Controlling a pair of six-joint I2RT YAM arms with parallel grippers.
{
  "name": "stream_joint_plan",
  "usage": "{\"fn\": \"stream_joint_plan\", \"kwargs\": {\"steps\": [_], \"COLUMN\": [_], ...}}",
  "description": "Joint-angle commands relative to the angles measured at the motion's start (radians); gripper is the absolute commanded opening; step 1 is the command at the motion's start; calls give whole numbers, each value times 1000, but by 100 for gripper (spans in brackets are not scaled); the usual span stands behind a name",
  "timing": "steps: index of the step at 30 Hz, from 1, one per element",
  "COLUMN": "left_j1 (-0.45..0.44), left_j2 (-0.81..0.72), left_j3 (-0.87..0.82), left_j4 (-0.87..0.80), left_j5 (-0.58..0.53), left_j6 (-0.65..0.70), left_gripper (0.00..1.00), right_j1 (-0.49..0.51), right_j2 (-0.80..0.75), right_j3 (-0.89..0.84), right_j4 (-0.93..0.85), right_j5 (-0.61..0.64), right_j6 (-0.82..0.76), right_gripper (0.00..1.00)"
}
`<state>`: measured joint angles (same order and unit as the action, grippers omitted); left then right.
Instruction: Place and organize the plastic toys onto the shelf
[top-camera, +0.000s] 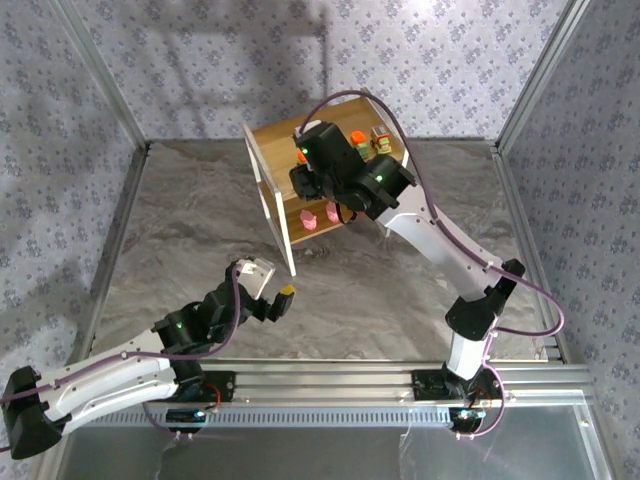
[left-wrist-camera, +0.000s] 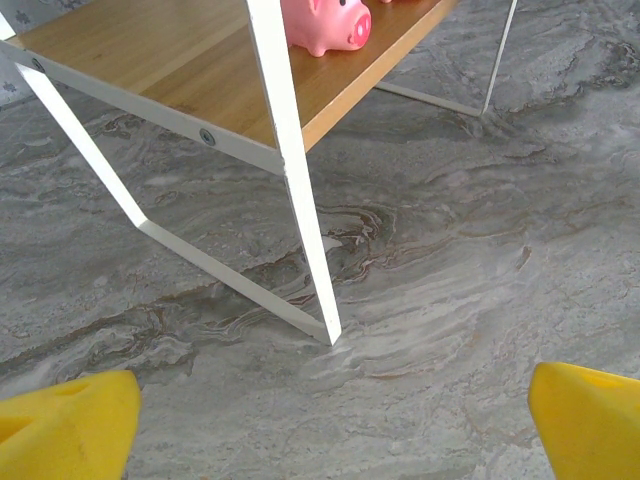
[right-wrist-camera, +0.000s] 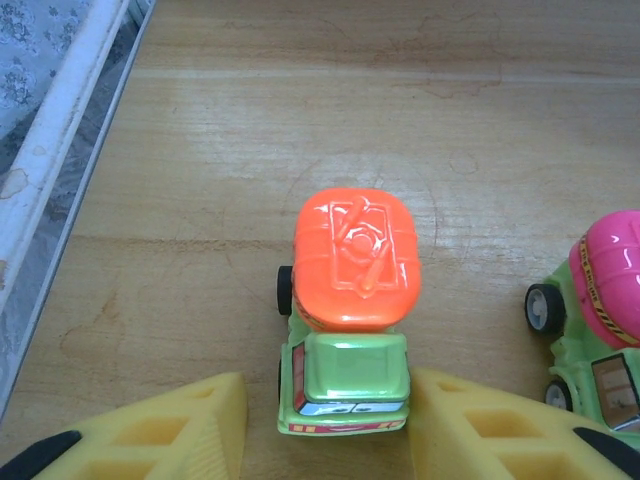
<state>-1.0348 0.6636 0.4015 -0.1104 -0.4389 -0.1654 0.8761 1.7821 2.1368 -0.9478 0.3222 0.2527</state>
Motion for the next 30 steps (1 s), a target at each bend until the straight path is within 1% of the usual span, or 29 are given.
{"fn": "stream_joint_plan", "kwargs": {"steps": [1,4,7,14,21,27,30], "left_j1": [-4,-4,-4,-4,-4,-4,-4], "left_j2": [-10,-11,-11,-9,-16,-18,-25], "left_j3": [-6,-6,-7,-6,-7,-7,-8], "left_j4": [-9,-9,-9,-11,-12,-19,-23], "left_j5": [-21,-24,-25,-32,-49,-68,-80], "left_j6": [-5,-5,-5,-8,-12,-16,-20], "left_gripper": [99,99,99,99,99,99,99], "right_j1": [6,6,5,6,9,11,9], "right_j2": [-33,-42,-57,-88,-128,-197,-246], "right_j3": [15,10,4,-10,-42,-120,-186], "right_j4": [-13,-14,-14,-16,-13,-1,6], "right_j5": [23,34,47,60,74,90,105], "right_j6": [-15,-18,-21,-23,-23,-24,-21], "right_gripper": [47,48,52,54,60,61,63]}}
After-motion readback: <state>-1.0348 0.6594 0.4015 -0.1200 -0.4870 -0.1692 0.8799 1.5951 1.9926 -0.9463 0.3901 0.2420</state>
